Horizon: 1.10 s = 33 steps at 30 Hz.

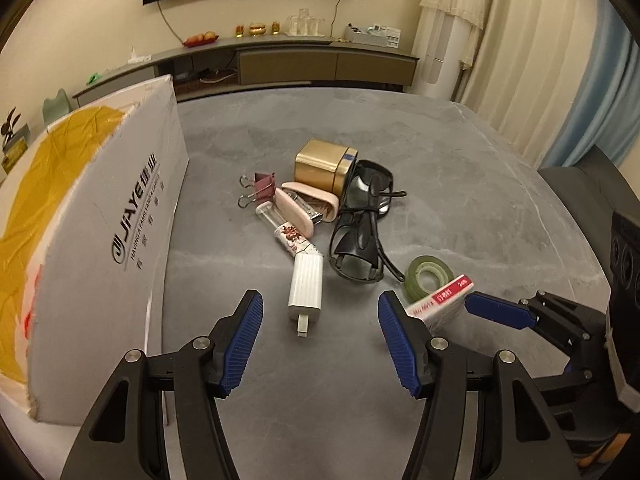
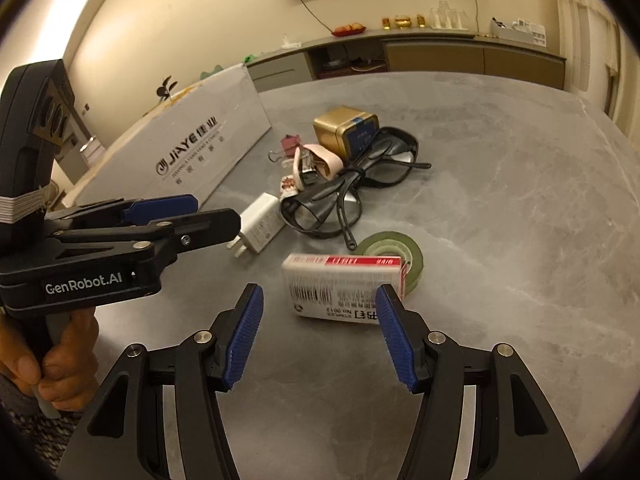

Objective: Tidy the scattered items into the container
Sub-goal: 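Grasp the white charger plug with the left tool while the right tool grasps the staples box, then lift the charger plug with the left tool while the right tool regrasps the staples box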

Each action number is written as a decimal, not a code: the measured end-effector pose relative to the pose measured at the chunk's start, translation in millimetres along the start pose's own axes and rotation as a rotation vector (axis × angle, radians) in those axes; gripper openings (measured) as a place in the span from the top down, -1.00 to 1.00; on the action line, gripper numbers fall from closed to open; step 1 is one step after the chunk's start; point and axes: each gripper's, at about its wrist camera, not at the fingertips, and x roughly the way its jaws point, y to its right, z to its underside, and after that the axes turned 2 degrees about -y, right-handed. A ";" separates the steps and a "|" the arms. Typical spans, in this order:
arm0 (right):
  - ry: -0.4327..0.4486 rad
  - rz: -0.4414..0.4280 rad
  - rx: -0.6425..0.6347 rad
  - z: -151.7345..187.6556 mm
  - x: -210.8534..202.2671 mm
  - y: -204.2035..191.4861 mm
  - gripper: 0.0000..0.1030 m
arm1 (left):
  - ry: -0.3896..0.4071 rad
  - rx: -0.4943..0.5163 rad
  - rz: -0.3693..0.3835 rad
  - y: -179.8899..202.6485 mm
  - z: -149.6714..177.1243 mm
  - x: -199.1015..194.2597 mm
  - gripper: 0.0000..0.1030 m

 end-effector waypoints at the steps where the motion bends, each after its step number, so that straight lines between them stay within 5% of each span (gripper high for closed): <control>1: -0.001 0.009 -0.004 -0.2 2.4 -1.0 -0.21 | -0.007 -0.003 -0.008 -1.5 -0.3 6.0 -0.19; 11: -0.014 0.042 0.041 -12.8 23.2 13.5 -0.27 | -0.062 -0.041 -0.033 -18.0 -4.3 44.3 -0.16; 16: -0.024 0.037 0.045 -22.9 34.8 16.5 -0.27 | -0.074 -0.047 -0.013 -20.3 -2.8 48.9 0.53; 18: -0.025 -0.002 0.093 -23.9 32.5 26.9 -0.24 | -0.064 -0.046 -0.012 -20.8 -2.0 46.4 0.56; 22: -0.035 -0.042 0.176 -24.5 26.0 48.7 0.13 | -0.061 -0.057 0.003 -22.5 0.6 43.8 0.56; 26: -0.032 -0.067 0.206 -23.3 17.9 63.2 0.11 | -0.064 -0.056 0.008 -20.7 1.9 41.4 0.56; 30: 0.005 -0.138 0.302 -32.8 11.3 68.8 -0.19 | -0.059 -0.070 0.004 -21.6 0.8 39.6 0.56; 33: 0.023 -0.095 0.274 -48.7 21.3 56.3 -0.23 | -0.063 -0.077 0.007 -22.7 0.2 41.6 0.56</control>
